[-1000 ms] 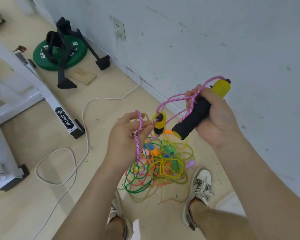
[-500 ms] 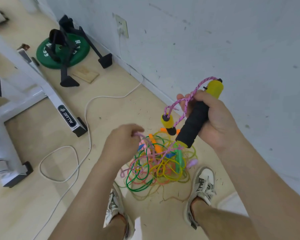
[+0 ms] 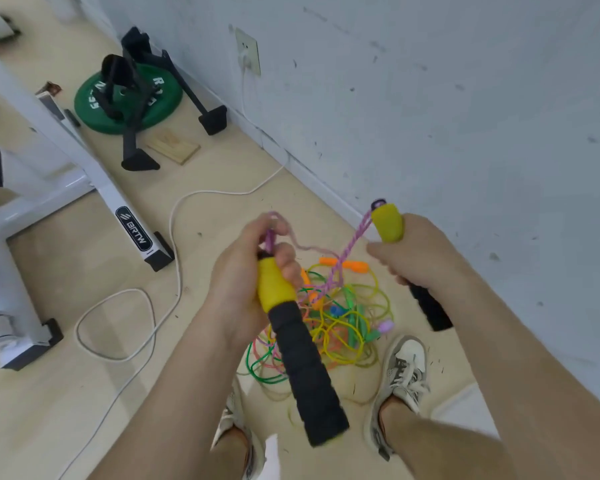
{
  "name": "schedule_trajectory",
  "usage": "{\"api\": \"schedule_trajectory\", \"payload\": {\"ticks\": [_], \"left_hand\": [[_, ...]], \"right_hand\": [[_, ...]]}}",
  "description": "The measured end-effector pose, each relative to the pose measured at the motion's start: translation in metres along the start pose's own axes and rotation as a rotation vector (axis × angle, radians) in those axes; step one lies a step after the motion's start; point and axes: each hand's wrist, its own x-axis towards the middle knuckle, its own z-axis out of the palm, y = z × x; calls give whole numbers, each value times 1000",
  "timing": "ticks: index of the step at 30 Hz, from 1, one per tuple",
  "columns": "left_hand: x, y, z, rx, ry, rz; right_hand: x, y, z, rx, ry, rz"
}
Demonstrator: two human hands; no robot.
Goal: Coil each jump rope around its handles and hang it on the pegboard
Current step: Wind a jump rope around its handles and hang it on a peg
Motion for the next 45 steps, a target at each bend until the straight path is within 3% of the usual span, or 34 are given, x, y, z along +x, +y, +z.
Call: {"api": "schedule_trajectory", "payload": {"ticks": [1,2,3,5,7,8,11,15,24,26,31,33,34,36,39,42,45], "left_hand": [[3,2,-4,-139,75,-3],[7,4,-8,-249,150,15],[11,3,-12,-317,214,36],[14,1,-16,-315,275,60],[15,-2,-14,-257,231,50],[15,-4,-13,-229,202,33],[16,-9,-13,-208,183,1],[18,-5,-18,-311,284,71],[20,10,-29,-379,297,160],[16,11,-26,-283,331,172],[12,19,-27,364,592,117],[9,22,-32,489,633,310],[5,24,-29,545,578,437],[-5,25,-16,556,379,525],[-15,22,1,286,217,358],[-11,19,-1,277,325,284],[-7,15,-4,398,486,239]], "right_hand": [[3,6,0,-250,17,-18],[4,7,0,-311,9,-20],[4,6,-1,-222,-17,-34],[-1,-5,1,214,-114,-33],[-15,-21,10,583,-359,-17],[-21,-25,19,653,-489,-22],[-36,-27,44,590,-716,-104],[-45,-28,51,491,-728,-197],[-47,-26,51,607,-1032,-78],[-48,-26,53,618,-1010,-61],[-46,-25,53,765,-1011,-36],[-43,-25,47,891,-1098,-33],[-43,-24,44,943,-1170,-33],[-44,-23,43,1054,-1360,-22],[-45,-21,48,1137,-1531,-12],[-47,-21,53,1157,-1536,-7],[-49,-24,57,1120,-1325,-24]]}}
